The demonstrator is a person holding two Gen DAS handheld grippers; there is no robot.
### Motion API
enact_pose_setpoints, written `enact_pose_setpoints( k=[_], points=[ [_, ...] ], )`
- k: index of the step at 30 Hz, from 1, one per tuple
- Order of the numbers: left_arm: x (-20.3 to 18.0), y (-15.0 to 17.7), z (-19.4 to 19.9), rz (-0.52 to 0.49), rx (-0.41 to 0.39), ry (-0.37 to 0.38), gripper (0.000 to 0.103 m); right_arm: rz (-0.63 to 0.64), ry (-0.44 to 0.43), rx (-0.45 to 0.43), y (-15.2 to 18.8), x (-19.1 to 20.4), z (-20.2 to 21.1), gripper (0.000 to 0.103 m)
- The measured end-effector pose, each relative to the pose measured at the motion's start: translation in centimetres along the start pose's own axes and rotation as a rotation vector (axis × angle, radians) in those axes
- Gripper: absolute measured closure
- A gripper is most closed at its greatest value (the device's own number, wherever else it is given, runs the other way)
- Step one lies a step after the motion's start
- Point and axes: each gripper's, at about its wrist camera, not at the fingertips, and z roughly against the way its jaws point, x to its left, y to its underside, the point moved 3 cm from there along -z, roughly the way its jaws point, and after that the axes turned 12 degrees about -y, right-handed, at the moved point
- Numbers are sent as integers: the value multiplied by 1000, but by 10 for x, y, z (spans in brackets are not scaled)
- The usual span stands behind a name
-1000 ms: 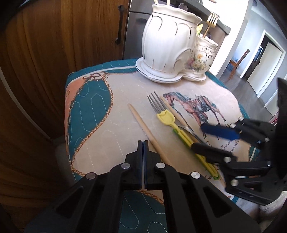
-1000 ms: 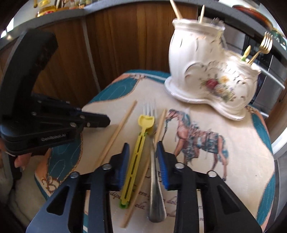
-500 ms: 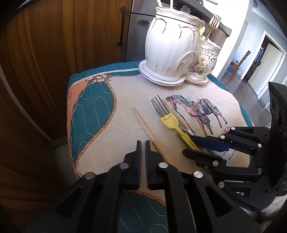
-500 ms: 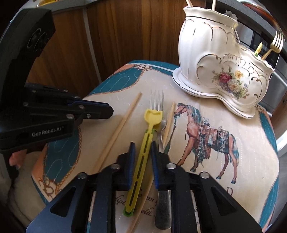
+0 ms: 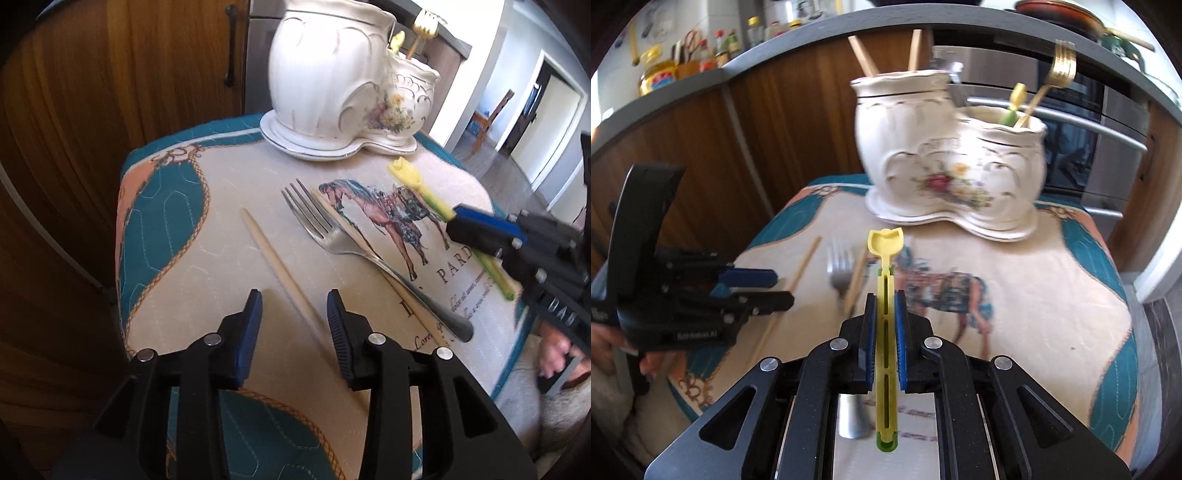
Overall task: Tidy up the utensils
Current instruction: 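Lift the chopstick and yellow utensil off the placemat with both tools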
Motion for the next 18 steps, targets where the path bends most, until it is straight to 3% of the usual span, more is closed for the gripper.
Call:
enact_pose_setpoints(
  k=[2, 3, 4, 8, 10, 15, 18],
  points=[
    [-6, 0, -1, -48, -11, -40, 69, -9, -1, -6, -1, -4, -1, 93],
    [-8, 0, -2, -78, -19, -70, 75, -8, -1, -9, -1, -6, -2, 93],
    [-10, 1, -2, -112, -33, -91, 87, -6, -2, -12, -1, -6, -2, 93],
    [-8, 2, -1, -164, -38, -88, 93, -12, -14, -27, 0, -10, -4, 93],
    [-12, 4, 3, -179, -25, -45, 96, -16, -15, -30, 1, -13, -2, 93],
    [-16, 9, 9, -196, 0, -98, 95, -23, -26, -27, 3, -18, 0, 93],
    [-16, 10, 8, -183, 20, -129, 75, -25, -24, -6, 5, -21, -2, 93]
  ],
)
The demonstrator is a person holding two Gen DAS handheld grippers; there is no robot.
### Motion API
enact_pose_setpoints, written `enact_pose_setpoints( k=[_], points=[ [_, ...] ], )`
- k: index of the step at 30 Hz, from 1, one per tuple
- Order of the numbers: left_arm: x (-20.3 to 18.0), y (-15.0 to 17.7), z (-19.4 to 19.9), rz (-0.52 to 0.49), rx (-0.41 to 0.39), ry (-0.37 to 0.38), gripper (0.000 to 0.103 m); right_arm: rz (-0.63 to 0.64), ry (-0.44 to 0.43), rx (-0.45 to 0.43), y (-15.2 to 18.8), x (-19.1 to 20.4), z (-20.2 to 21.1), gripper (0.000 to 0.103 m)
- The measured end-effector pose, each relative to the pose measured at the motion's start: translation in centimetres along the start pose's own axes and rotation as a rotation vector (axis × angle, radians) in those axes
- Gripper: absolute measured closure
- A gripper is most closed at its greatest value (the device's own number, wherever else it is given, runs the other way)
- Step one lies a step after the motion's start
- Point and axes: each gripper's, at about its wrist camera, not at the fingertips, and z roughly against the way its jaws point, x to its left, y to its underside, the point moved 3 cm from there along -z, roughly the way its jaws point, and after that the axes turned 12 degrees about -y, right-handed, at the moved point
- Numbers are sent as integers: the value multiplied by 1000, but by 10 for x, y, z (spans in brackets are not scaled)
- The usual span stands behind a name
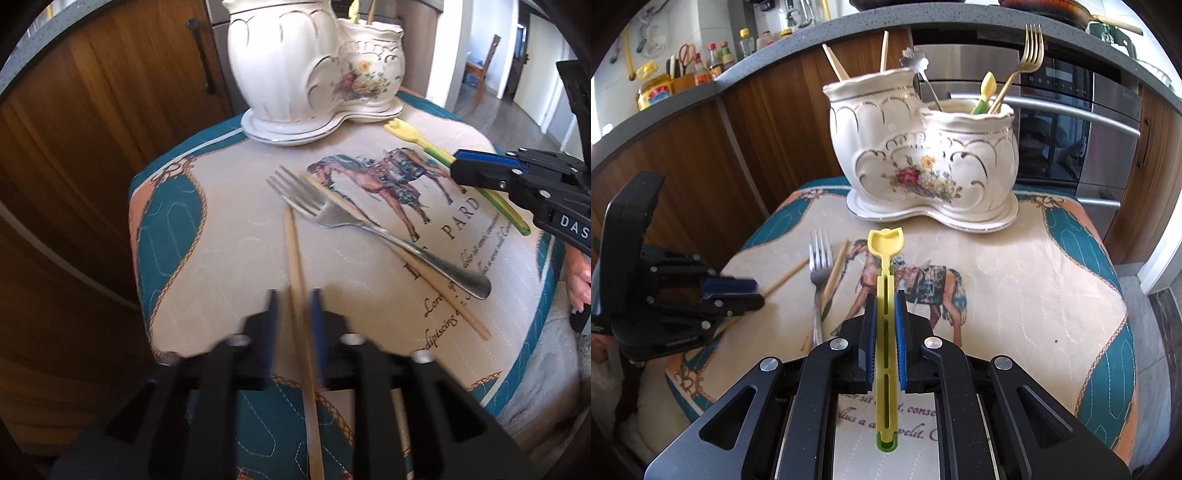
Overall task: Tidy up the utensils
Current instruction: 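Lift the chopstick and yellow utensil off the placemat with both tools, then carry the chopstick and yellow utensil up over the ceramic holder with both tools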
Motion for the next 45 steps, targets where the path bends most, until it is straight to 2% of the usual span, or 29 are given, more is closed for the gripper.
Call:
enact_pose_setpoints(
  k=[1, 6, 7, 10, 14, 17, 20, 21, 22, 23, 30, 33, 38, 45],
  points=[
    [1, -1, 0, 0, 3, -13, 69, 2, 4, 10, 0, -1, -2, 93],
    [0, -1, 0, 53, 32, -52, 69, 19, 33, 83, 7, -2, -12, 93],
    [-1, 0, 2, 69, 34, -58, 70, 24, 39, 103, 9, -2, -14, 92],
    [-8, 4, 7, 72, 32, -33, 88, 35, 47, 153, 13, -1, -19, 92],
    [-9, 5, 7, 70, 34, -25, 88, 48, 72, 196, 14, 1, -26, 91],
    [-7, 4, 5, 78, 31, -8, 88, 47, 82, 202, 11, 2, -30, 85],
    [-4, 4, 4, 97, 26, 12, 88, 46, 82, 196, 10, 2, -32, 87],
    [-4, 5, 4, 97, 21, 13, 88, 47, 81, 193, 10, 2, -32, 92],
    [-4, 5, 4, 96, 16, 12, 90, 47, 78, 189, 11, 2, -31, 92],
    [-4, 6, 4, 97, 12, 10, 96, 45, 78, 183, 11, 2, -30, 92],
    [12, 9, 7, 98, -37, -7, 97, 18, 53, 67, 3, -1, -8, 92],
    [25, 3, 19, 128, -102, 3, 97, -8, 30, -13, -5, -4, 5, 92],
    [40, -13, 54, 174, -280, 47, 97, -24, 13, -159, -21, -4, 29, 92],
    [45, -58, 100, 231, -530, 96, 97, -24, 2, -404, -69, -11, 65, 92]
  ],
)
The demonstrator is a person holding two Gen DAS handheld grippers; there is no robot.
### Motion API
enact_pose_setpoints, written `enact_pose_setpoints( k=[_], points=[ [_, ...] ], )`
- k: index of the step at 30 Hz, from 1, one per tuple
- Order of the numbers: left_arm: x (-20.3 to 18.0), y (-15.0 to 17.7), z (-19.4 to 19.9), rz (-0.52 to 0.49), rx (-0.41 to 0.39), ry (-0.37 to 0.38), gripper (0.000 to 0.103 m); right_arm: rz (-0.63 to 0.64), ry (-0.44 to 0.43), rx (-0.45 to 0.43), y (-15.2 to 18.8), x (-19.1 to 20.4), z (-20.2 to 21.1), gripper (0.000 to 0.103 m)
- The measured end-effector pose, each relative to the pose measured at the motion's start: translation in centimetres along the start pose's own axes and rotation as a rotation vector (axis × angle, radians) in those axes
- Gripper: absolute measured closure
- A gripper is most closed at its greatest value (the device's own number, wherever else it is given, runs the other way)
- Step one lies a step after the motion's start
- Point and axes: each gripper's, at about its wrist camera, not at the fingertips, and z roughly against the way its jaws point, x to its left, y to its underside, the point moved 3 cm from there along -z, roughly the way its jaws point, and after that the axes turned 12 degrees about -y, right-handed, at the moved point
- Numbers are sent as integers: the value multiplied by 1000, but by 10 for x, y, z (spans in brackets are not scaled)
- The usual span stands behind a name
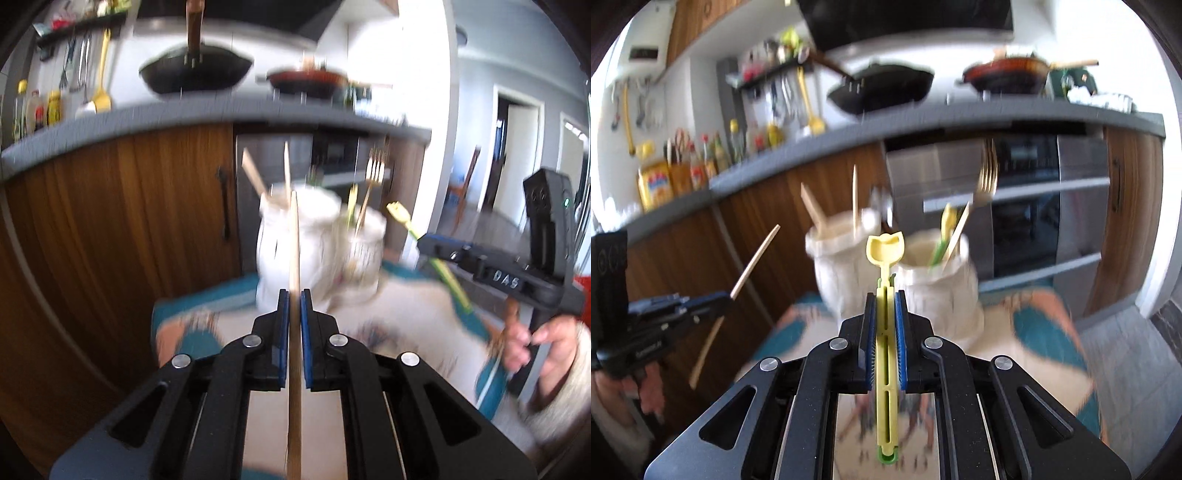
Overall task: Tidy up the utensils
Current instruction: 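Carry the chopstick and yellow utensil up over the ceramic holder with both tools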
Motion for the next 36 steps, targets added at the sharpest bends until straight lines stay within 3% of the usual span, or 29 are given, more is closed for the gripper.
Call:
enact_pose_setpoints(
  k=[4, 9, 15, 26, 36],
  points=[
    [-2, -40, -9, 78, -112, 40, 97, -17, -12, -93, -37, -12, -11, 92],
    [-6, -79, -35, 144, -178, 70, 97, -50, -36, -200, -70, -32, -25, 92],
    [-10, -107, -70, 186, -232, 78, 97, -153, -96, -238, -85, -61, -57, 92],
    [-16, -114, -105, 194, -311, -1, 97, -158, -67, -208, -62, -75, -90, 92],
    [-20, -89, -111, 144, -264, -19, 97, -55, 5, -162, -46, -67, -101, 92]
  ],
)
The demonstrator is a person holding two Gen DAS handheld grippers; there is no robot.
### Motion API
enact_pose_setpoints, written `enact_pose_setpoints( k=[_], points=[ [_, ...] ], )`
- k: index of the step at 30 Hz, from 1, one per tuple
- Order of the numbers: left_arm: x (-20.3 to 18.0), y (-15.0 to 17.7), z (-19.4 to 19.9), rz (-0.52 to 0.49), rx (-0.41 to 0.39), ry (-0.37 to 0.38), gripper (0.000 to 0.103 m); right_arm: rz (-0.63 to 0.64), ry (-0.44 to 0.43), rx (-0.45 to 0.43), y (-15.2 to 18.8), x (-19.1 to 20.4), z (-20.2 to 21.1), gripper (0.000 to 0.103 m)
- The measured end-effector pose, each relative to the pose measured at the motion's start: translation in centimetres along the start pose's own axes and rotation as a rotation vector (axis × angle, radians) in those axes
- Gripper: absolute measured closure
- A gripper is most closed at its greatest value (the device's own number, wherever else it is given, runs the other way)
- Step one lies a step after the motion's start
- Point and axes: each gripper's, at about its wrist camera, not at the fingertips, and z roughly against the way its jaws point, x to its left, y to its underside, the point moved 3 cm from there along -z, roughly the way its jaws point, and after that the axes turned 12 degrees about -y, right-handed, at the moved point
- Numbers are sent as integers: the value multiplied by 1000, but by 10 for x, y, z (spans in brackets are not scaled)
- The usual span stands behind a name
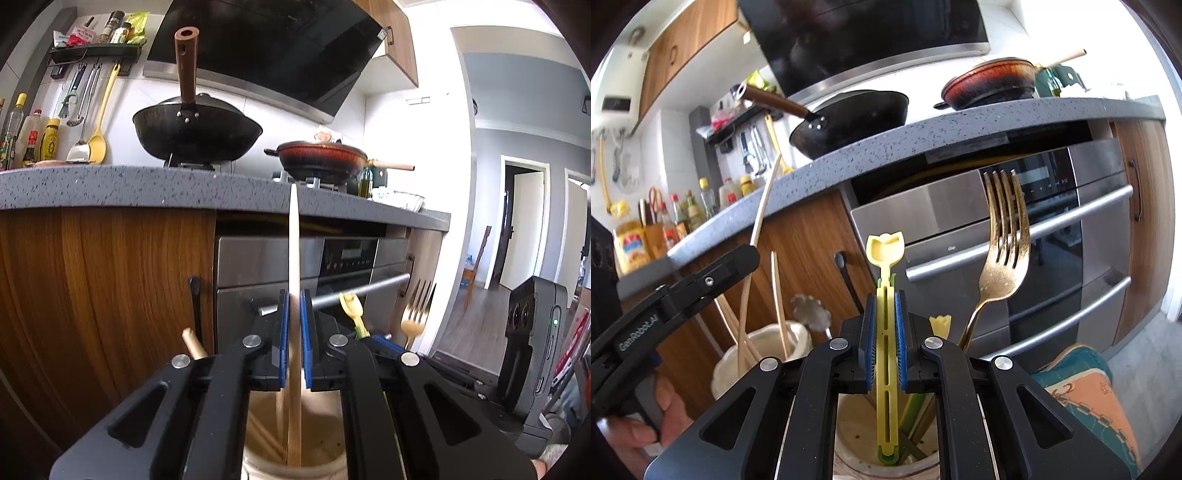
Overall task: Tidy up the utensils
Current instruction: 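Carry the chopstick and yellow utensil up over the ceramic holder with both tools, then drop the chopstick into the larger pot while the right tool drops the yellow utensil into the smaller pot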
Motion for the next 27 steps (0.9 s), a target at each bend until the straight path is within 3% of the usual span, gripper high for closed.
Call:
enact_pose_setpoints(
  k=[9, 22, 25, 27],
  points=[
    [8, 16, 16, -31, 62, -20, 97, 58, 34, 29, 8, 12, 11, 92],
    [1, 35, 28, -92, 178, -22, 96, -10, 61, 74, 17, 4, 39, 92],
    [0, 35, 30, -88, 178, -20, 91, -23, 65, 80, 18, 2, 41, 92],
    [-1, 33, 30, -83, 178, -22, 78, -23, 67, 90, 19, 3, 41, 92]
  ],
)
